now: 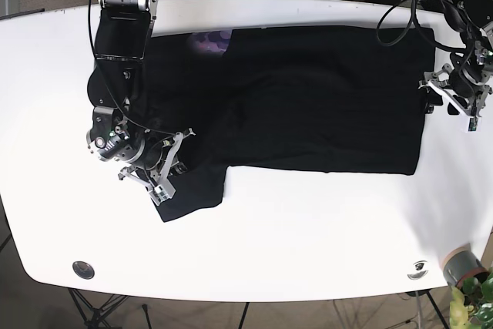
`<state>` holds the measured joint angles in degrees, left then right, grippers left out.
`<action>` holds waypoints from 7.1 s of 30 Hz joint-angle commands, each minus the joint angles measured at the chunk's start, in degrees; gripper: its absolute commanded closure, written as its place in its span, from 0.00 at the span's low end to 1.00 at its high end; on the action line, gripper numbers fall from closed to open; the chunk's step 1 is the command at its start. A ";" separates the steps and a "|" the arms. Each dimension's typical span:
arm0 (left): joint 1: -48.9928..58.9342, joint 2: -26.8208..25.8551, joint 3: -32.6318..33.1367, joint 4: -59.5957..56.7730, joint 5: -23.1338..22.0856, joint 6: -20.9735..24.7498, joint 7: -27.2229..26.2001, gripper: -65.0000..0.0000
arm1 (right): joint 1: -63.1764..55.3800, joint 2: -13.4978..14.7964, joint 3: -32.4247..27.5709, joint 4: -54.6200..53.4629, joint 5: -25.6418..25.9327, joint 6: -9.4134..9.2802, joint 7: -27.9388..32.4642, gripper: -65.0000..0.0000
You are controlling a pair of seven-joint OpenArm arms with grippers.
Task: Fold the T-shirt properly
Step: 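Fold the sleeve with the right gripper inward over the shirt body, then grasp the shirt's hem edge with the left gripper, then fold the shirt lengthwise with both grippers toward the held edge, then regrasp the folded strip's ends with both grippers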
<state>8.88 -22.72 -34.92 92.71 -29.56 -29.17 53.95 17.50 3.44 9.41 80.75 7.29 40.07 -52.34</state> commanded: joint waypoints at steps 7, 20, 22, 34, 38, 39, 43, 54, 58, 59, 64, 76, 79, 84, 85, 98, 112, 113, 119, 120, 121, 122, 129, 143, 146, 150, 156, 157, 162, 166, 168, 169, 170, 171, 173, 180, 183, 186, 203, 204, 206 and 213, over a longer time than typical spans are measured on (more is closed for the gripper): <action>-0.40 -1.24 -0.29 0.70 -0.55 -0.15 -1.16 0.39 | 1.71 2.84 0.39 0.00 0.67 -0.07 1.39 0.34; -0.40 -1.24 1.73 0.70 -0.55 -0.15 -1.16 0.39 | 10.77 9.35 2.50 -19.87 0.75 -3.46 10.53 0.30; -0.49 -1.24 1.73 0.70 -0.55 -0.15 -1.16 0.39 | 12.88 10.23 2.50 -24.71 0.75 -3.46 13.70 0.30; -0.67 -1.24 1.47 0.70 -0.55 -0.15 -1.16 0.39 | 17.71 12.43 2.41 -42.73 0.75 -3.11 24.34 0.30; -0.84 -1.24 1.47 0.70 -0.55 -0.15 -1.16 0.39 | 16.04 10.58 2.41 -42.46 0.84 -3.11 24.25 0.30; -0.84 -1.32 1.47 0.70 -0.55 -0.15 -1.16 0.39 | 15.78 9.96 2.41 -42.46 0.84 -3.11 24.25 0.32; -1.19 -1.59 3.49 0.79 -0.55 0.20 -1.25 0.39 | 14.72 9.00 2.41 -42.46 0.84 -3.11 24.25 0.49; -14.91 0.08 8.41 -2.99 15.28 0.29 -1.25 0.22 | 14.46 7.68 2.41 -42.46 0.75 -3.46 24.42 0.96; -23.96 1.23 8.41 -12.84 19.94 0.29 -1.43 0.22 | 14.46 7.77 2.41 -42.46 0.75 -3.46 24.34 0.96; -26.42 1.23 8.41 -16.71 20.29 0.29 -2.22 0.22 | 14.55 7.68 2.41 -42.46 0.75 -3.46 24.34 0.96; -32.84 0.96 8.76 -30.77 20.46 0.29 -9.34 0.22 | 14.55 7.50 2.41 -42.38 0.75 -3.46 24.07 0.96; -40.75 -2.55 15.53 -57.85 20.11 -0.15 -21.56 0.22 | 14.55 7.50 2.50 -42.38 0.84 -3.46 24.16 0.96; -40.67 -2.20 16.50 -58.02 20.11 -0.24 -22.00 0.22 | 14.55 7.50 2.68 -42.38 0.93 -3.46 24.25 0.96; -40.40 -0.71 16.50 -58.29 20.11 -4.28 -21.91 0.24 | 14.55 7.50 2.77 -41.76 1.02 -3.46 24.25 0.96; -40.31 -0.53 16.50 -58.29 20.11 -5.25 -21.82 0.30 | 14.55 7.50 2.77 -41.06 1.02 -3.46 24.25 0.96; -40.31 -0.53 16.15 -57.94 20.11 -6.57 -22.00 1.00 | 14.64 7.41 2.50 -39.21 1.11 -3.46 23.98 0.97; -31.79 0.26 7.62 -33.67 16.51 -9.47 -13.21 1.00 | 10.15 7.59 2.94 -14.95 1.19 -3.46 12.03 0.97; -30.64 0.87 7.18 -31.48 15.45 -9.47 -12.42 1.00 | 9.36 7.59 2.94 -12.49 1.19 -3.46 10.45 0.97; -25.72 1.40 4.28 -21.19 12.46 -9.47 -7.93 1.00 | 5.49 7.77 2.94 -0.79 1.19 -3.20 3.85 0.97; -25.10 1.49 3.84 -19.70 12.20 -9.47 -7.32 1.00 | 4.70 7.77 2.94 0.96 1.19 -3.20 2.97 0.97; -24.31 1.49 3.49 -18.46 11.94 -9.47 -6.70 1.00 | 3.82 7.77 3.03 2.55 1.19 -3.20 2.09 0.97; -23.17 1.49 2.96 -17.06 11.41 -9.47 -6.17 1.00 | 2.77 7.77 3.56 4.92 1.19 -3.20 1.13 0.97; -16.93 1.58 -0.20 -9.76 7.28 -9.12 -2.92 1.00 | -3.03 7.41 7.60 15.21 1.19 -2.93 -3.80 0.97; -3.21 3.42 -1.08 1.58 5.34 -9.21 -2.57 1.00 | -15.34 7.33 7.78 26.02 1.28 -2.93 -5.29 0.97; 0.13 3.51 -1.08 3.43 5.25 -9.29 -2.57 1.00 | -17.80 6.10 7.87 28.13 1.28 -2.93 -5.29 0.97; 2.85 3.51 -1.08 4.13 5.17 -9.38 -2.57 1.00 | -21.06 4.95 9.62 31.47 1.28 -2.93 -5.29 0.97; 5.23 3.51 -1.17 3.87 5.43 -9.47 -2.57 1.00 | -24.93 3.99 9.89 32.17 1.28 -2.93 -5.29 0.97; 5.58 3.51 -1.17 4.04 5.43 -9.47 -2.57 1.00 | -25.72 3.90 9.89 32.17 1.28 -2.93 -5.29 0.97; 7.33 3.16 -0.82 4.04 5.52 -9.47 -2.48 0.99 | -28.44 2.93 9.89 32.17 1.28 -2.93 -5.29 0.96; 8.04 3.16 -0.73 3.69 5.52 -9.12 -2.48 0.73 | -29.94 1.70 12.44 32.17 1.11 -3.20 -5.29 0.87; 8.04 3.16 -0.73 3.69 5.52 -9.12 -2.48 0.59 | -30.55 0.91 13.67 32.17 1.19 -3.28 -5.29 0.73; 8.04 3.16 -0.82 3.87 5.52 -9.12 -2.48 0.50 | -30.99 0.29 14.55 32.44 1.19 -3.20 -5.29 0.60; 8.04 3.16 -1.00 4.22 5.52 -9.12 -2.48 0.43 | -31.08 -0.15 15.78 32.96 1.19 -3.02 -5.29 0.50; 8.04 3.16 -1.00 4.39 5.34 -9.12 -2.48 0.40 | -31.08 -0.50 17.01 33.76 1.19 -3.02 -5.29 0.41; 7.86 3.07 -1.08 5.45 5.17 -9.29 -2.48 0.38 | -30.99 -0.67 18.59 34.63 1.19 -2.93 -5.29 0.27; 7.69 3.51 -0.82 12.13 4.99 -9.47 -2.48 0.39 | -28.62 0.65 18.94 34.55 5.77 -3.02 -5.20 0.25; 7.07 4.04 0.06 12.22 5.08 -9.47 -2.48 0.39 | -26.33 0.73 18.68 33.76 6.21 -3.20 -5.29 0.28; 5.49 5.62 1.99 11.69 5.87 -9.21 -2.48 0.39 | -23.52 0.56 18.68 30.59 6.03 -3.46 -5.29 0.28; 5.23 5.53 4.89 -2.55 12.64 -9.47 -4.59 0.39 | -21.41 -0.94 15.16 16.08 5.94 -3.46 -4.85 0.43; 5.23 5.53 4.98 -3.52 12.64 -9.47 -5.56 0.39 | -21.41 -0.94 15.16 14.94 5.94 -3.46 -4.59 0.46; 5.05 5.53 5.16 -6.07 12.73 -9.47 -7.84 0.39 | -21.41 -0.76 15.16 12.66 5.94 -3.46 -2.56 0.50; -2.42 4.48 8.76 -15.56 14.31 -9.12 -9.95 0.39 | -18.77 1.44 15.51 4.92 3.22 -3.55 3.33 0.41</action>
<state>7.55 -17.74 -27.05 79.64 -17.76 -38.44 40.80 -2.46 3.73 24.71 87.09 13.08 37.23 -48.03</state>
